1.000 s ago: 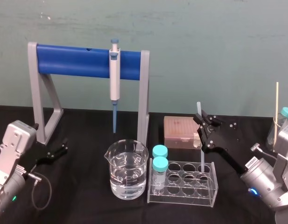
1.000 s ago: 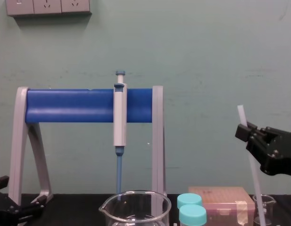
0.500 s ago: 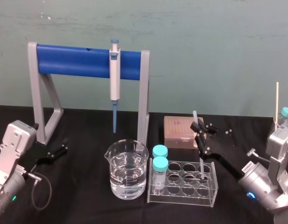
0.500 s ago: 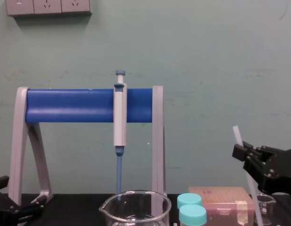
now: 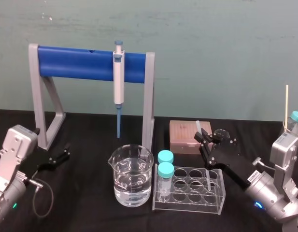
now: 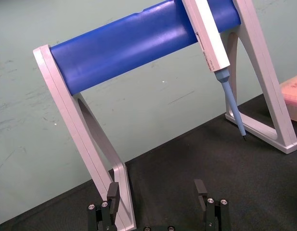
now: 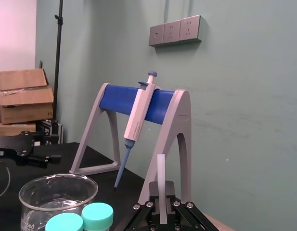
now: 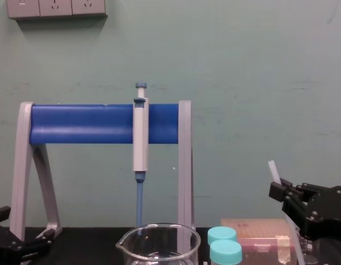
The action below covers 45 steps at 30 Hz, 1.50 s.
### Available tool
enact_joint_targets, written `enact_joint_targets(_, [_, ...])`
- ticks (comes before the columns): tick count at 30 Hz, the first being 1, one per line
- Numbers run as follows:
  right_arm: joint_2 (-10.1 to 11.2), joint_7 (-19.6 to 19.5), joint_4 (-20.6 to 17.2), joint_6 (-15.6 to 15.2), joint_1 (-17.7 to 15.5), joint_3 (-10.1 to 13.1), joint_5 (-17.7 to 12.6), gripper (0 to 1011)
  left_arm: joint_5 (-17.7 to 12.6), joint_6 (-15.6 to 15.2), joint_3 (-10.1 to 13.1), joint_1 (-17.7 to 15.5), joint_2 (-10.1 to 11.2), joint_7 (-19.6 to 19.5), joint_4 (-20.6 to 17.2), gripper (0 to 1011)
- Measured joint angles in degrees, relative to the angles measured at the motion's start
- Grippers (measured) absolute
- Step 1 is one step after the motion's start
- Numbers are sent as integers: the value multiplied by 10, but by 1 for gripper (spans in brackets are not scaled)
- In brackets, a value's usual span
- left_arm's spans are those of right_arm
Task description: Pick up the stirring rod with one hand, then place it down.
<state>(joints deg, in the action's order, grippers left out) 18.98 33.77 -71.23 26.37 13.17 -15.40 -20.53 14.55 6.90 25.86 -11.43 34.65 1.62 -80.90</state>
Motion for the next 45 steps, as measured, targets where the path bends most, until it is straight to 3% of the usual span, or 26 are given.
enact_joint_targets(17, [0,0,-1,1,0,1,-1,105,0,0,0,0,0,0,0,1000])
enact_joint_targets(25, [0,0,-2,1,-1,2,-2,314,0,0,0,0,0,0,0,1000])
enact_joint_targets(29, [0,0,-2,1,-1,2,-2,483,0,0,0,0,0,0,0,1000])
enact_joint_targets(31, [0,0,-2,1,-1,2,-2,512,0,0,0,0,0,0,0,1000])
enact_joint_targets(32, [0,0,-2,1,-1,2,-2,583,0,0,0,0,0,0,0,1000])
enact_joint_targets(36, [0,0,-2,1,-1,2,-2,658,0,0,0,0,0,0,0,1000])
enact_joint_targets(38, [0,0,-2,1,-1,2,-2,760,0,0,0,0,0,0,0,1000])
enact_joint_targets(45, [0,0,-2,1,-1,2,-2,952,0,0,0,0,0,0,0,1000])
